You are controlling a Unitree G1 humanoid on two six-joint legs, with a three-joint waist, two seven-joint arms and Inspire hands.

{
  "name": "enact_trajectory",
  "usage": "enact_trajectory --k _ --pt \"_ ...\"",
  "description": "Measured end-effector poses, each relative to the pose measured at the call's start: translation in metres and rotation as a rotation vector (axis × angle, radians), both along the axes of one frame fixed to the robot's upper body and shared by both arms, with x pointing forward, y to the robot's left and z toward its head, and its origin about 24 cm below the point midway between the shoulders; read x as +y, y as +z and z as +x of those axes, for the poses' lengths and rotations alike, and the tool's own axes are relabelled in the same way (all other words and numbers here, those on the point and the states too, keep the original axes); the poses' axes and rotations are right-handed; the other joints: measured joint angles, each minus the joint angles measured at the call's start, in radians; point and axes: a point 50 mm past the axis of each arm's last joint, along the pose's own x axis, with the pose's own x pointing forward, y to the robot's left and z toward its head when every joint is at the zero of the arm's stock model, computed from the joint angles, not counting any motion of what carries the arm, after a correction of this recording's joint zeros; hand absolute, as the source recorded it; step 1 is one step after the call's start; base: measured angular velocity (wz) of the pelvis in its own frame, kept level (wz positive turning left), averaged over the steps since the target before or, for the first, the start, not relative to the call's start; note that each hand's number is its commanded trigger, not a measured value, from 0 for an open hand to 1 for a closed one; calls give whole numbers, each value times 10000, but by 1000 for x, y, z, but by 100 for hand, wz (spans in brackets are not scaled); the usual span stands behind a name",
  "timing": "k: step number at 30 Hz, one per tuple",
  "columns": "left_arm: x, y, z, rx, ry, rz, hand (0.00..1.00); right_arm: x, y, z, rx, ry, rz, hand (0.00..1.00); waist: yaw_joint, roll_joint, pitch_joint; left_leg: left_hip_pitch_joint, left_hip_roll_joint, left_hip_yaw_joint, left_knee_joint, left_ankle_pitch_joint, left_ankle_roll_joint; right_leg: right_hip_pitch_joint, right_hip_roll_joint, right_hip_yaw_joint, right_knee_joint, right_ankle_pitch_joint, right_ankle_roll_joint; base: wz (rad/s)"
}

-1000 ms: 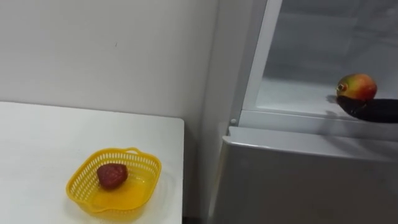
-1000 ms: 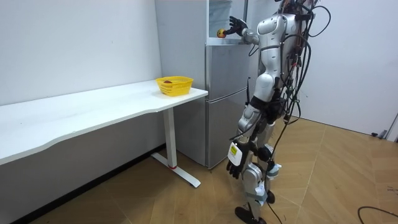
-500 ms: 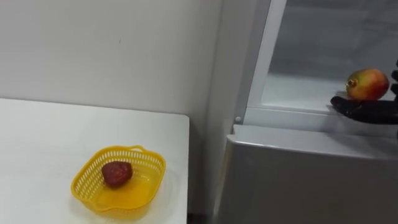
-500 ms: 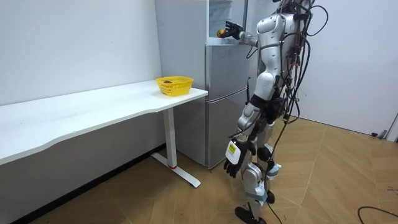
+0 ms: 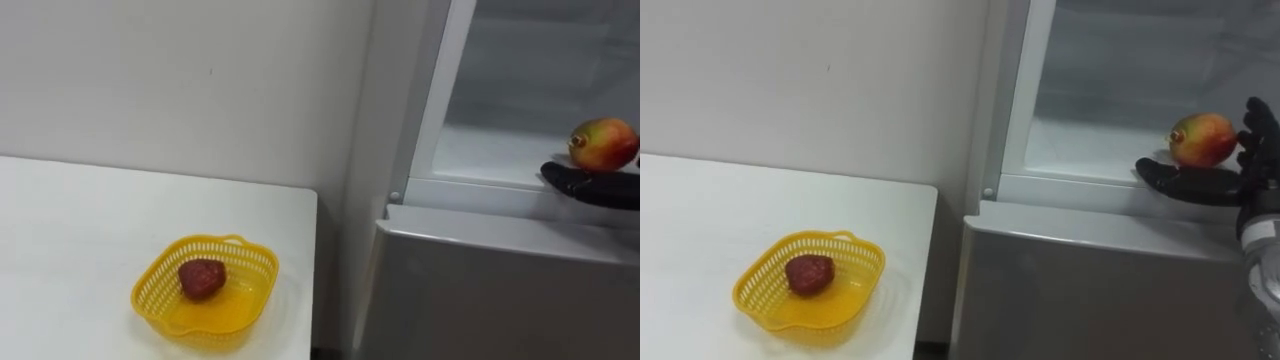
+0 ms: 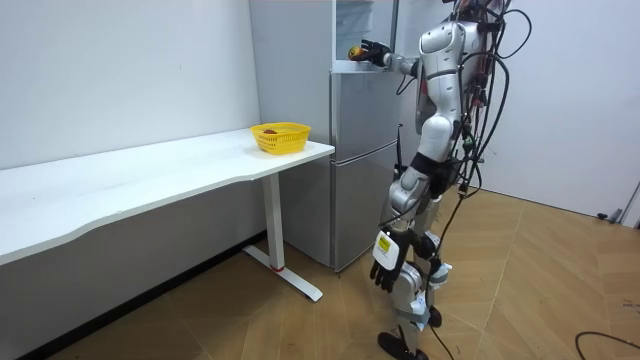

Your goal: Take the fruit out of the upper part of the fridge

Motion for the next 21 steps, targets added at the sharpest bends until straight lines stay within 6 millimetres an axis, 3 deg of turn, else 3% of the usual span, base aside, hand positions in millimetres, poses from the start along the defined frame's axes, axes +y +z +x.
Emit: enact_trajectory --k 6,14,21 --pt "1 1 -3 103 61 -91 0 -6 7 3 -33 -336 20 0 -4 -259 -39 -199 -60 -96 49 51 -40 -271 -72 -46 235 -175 -59 3" --pt "3 1 -3 47 37 35 0 -30 26 4 81 -1287 -431 0 63 -652 -59 -296 -84 -385 123 55 -43 -251 -100 -315 206 -208 -56 10" --pt "5 2 -3 3 38 225 0 -30 23 5 401 -1370 -718 0 103 -676 -32 -375 -91 -520 162 59 -50 -233 -110 -455 184 -208 -57 5"
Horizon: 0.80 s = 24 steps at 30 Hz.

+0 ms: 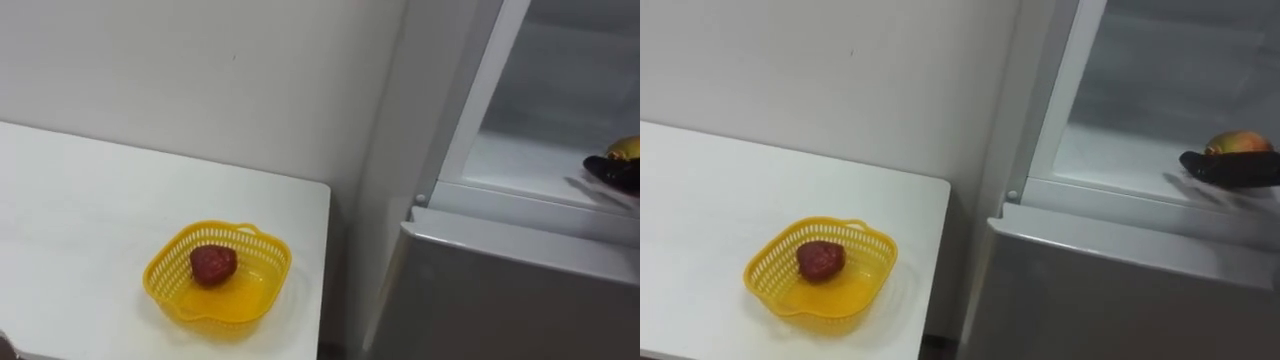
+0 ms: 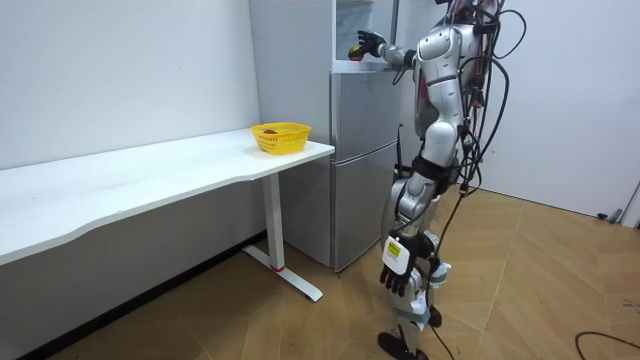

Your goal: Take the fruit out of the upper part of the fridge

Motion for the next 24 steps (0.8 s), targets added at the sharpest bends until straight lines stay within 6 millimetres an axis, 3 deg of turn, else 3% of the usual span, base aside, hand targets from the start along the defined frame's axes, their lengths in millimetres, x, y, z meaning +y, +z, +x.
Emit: enact_trajectory --k 7,15,24 --pt "1 0 -1 37 4 20 0 -4 -11 1 534 -252 144 0 202 108 81 -122 -9 -56 -2 -2 -3 -20 -7 -22 5 0 0 1" --pt "3 1 3 80 -279 -37 0 -2 -14 8 1243 98 -240 0 219 50 115 -158 -10 -91 6 1 -10 -19 -8 -70 -11 0 -1 0" --pt "6 2 8 132 -804 49 0 -6 -20 8 1427 42 -170 0 226 5 99 -208 -1 -93 25 0 -11 -5 31 -65 -161 52 -23 0"
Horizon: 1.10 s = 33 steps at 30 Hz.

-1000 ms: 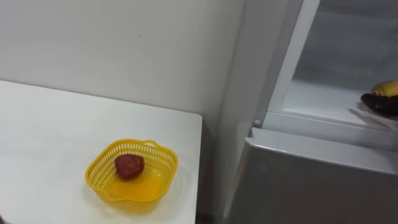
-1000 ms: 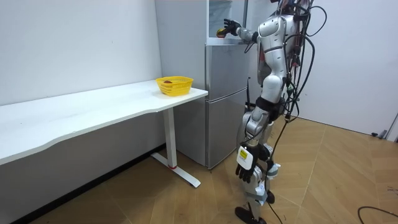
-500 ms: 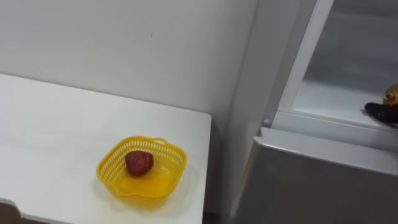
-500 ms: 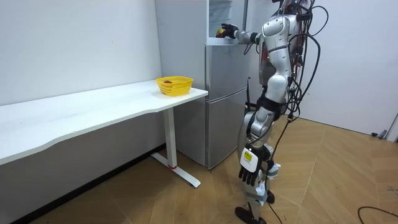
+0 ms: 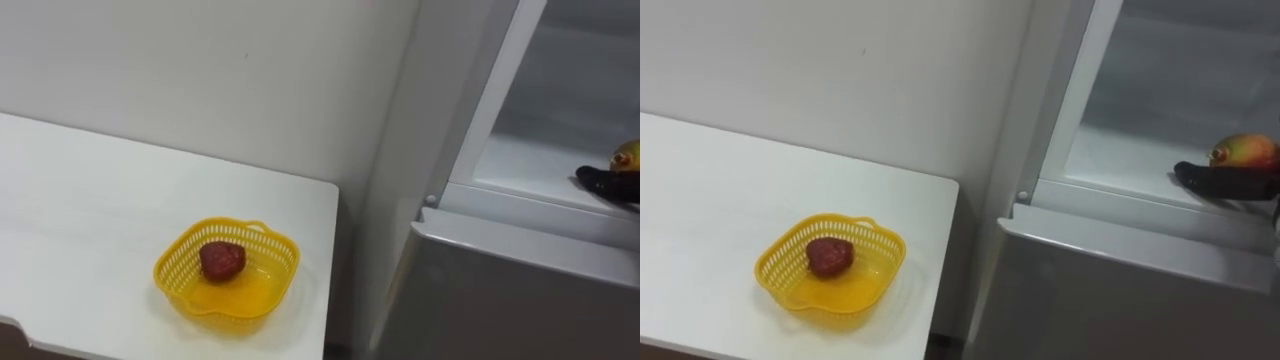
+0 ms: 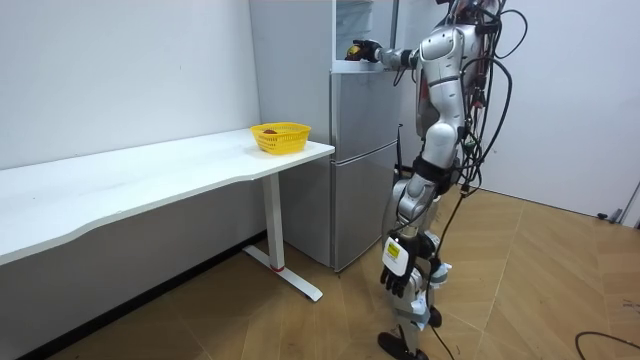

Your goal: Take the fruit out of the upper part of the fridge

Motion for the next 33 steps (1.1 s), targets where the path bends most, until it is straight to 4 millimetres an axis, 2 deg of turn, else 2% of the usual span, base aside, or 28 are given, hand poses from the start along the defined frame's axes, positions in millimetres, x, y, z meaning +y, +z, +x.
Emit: enact_trajectory --k 1,2,3,10,15,22,33 --pt "0 0 0 -4 5 16 0 0 0 0 -5 3 -5 57 -2 4 2 -6 4 2 -3 -1 -1 -10 1 0 1 3 -3 0" --pt "0 0 0 -2 8 25 0 0 0 0 -7 7 -8 69 -2 6 2 -10 5 2 -6 -2 -2 -14 3 0 1 6 -6 0" --pt "0 0 1 1 13 37 0 0 0 0 1 31 -15 100 2 14 0 -22 9 2 -9 -3 -4 -17 6 -2 1 10 -10 0" --pt "0 0 2 -8 -17 35 0 0 0 0 112 267 -73 100 23 124 -54 -6 16 6 -7 -2 -5 -10 12 -3 9 23 -21 0" --pt "-1 -1 2 32 -71 1 0 0 0 0 188 399 -86 100 44 133 -54 21 23 11 -15 -2 -6 13 18 3 11 24 -22 0" --pt "-1 -1 1 72 -59 -11 0 -12 5 -6 62 1 -297 100 263 176 -12 86 51 25 -47 7 -21 36 50 32 -11 24 -22 0" --pt "-1 -1 0 199 -4 18 0 -11 7 -6 -79 100 -345 100 272 137 28 121 92 59 -178 21 -45 -3 85 57 -27 22 -22 0"
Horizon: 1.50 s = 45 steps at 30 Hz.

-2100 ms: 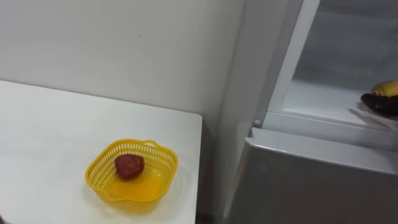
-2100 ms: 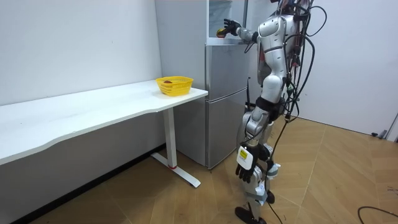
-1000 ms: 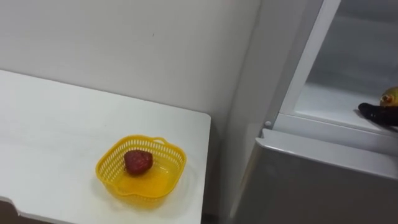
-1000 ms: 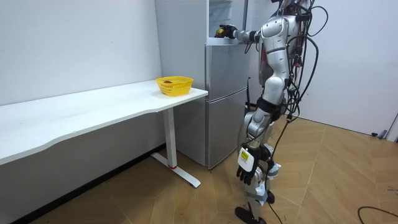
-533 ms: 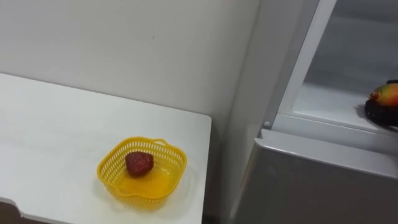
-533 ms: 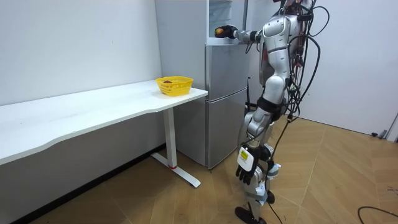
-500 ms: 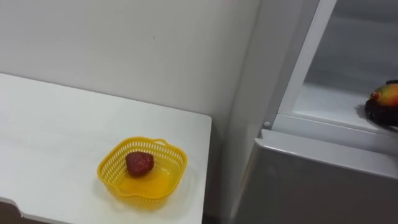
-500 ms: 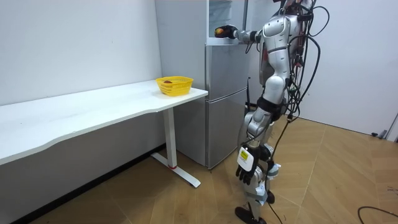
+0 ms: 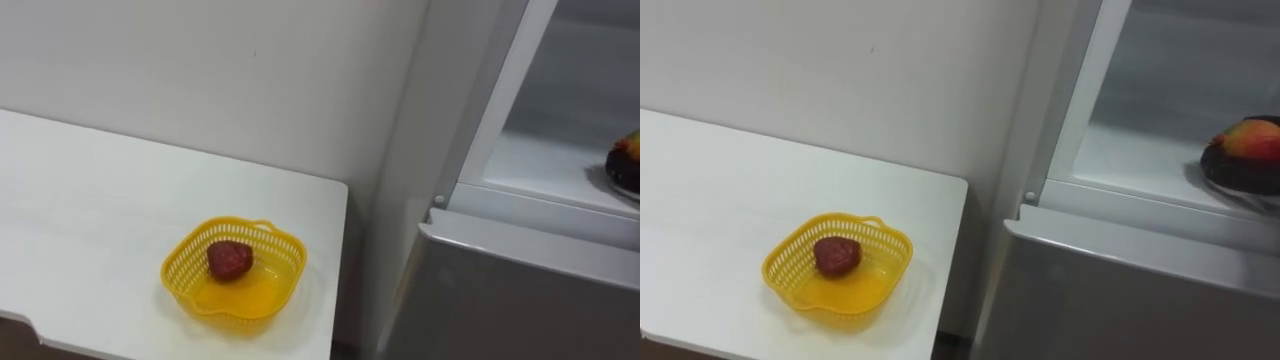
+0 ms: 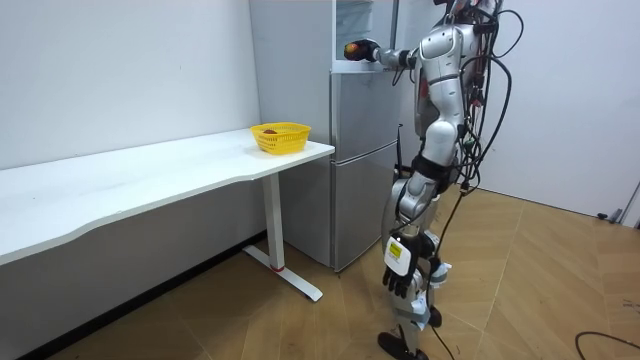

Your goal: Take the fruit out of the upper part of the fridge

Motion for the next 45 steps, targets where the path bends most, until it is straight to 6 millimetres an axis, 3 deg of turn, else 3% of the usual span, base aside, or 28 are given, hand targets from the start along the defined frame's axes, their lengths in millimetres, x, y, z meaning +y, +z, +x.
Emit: enact_trajectory --k 9,12,16,18,29,33,35,36,40,45 --pt "0 -1 8 -130 -11 14 0 3 2 2 26 287 -14 100 10 -40 46 -1 11 53 -3 0 0 -16 2 24 2 0 0 -1" --pt "-1 -1 12 -227 -12 -27 0 15 12 6 -241 706 -253 100 -73 13 74 -5 25 126 -1 -1 -2 -39 8 38 2 1 -1 -7" --pt "-6 -3 19 -534 -103 -160 0 41 26 10 -1053 1693 -678 100 -94 412 -28 59 25 267 14 6 -1 -85 -2 110 32 6 -10 -10" --pt "-6 -3 21 -696 -130 -106 0 51 29 10 -1311 1993 -771 100 -58 482 -56 153 28 335 -7 21 -14 -97 16 263 53 2 -15 -14" --pt "-12 -4 21 -1254 327 -65 0 131 26 -29 -3555 4411 -1162 100 -278 505 -37 184 32 356 -2 22 -17 38 12 272 5 1 -17 1" --pt "-16 -5 27 -1487 299 -113 0 145 27 -44 -4276 4675 -1261 100 -286 657 36 192 38 428 -6 11 -18 32 23 325 21 19 -33 -3" --pt "-21 -7 24 -1429 358 -243 0 154 31 -49 -4814 4807 -1163 100 -288 869 52 282 61 584 -46 8 -16 40 54 474 30 44 -39 -19" --pt "-23 -7 24 -1410 374 -272 0 155 32 -50 -4938 4797 -1226 100 -309 913 49 298 61 599 -62 8 -16 38 57 507 38 44 -39 -14" --pt "-27 -9 22 -1397 401 -407 0 160 35 -60 -5432 4557 -1730 100 -352 1113 -88 344 68 674 -152 10 -16 -4 86 587 23 42 -36 -5" --pt "-29 -11 21 -1303 517 -491 0 170 35 -76 -5969 4557 -2388 100 -287 1130 -99 436 71 821 -156 15 -12 -11 96 748 70 39 -33 -10"
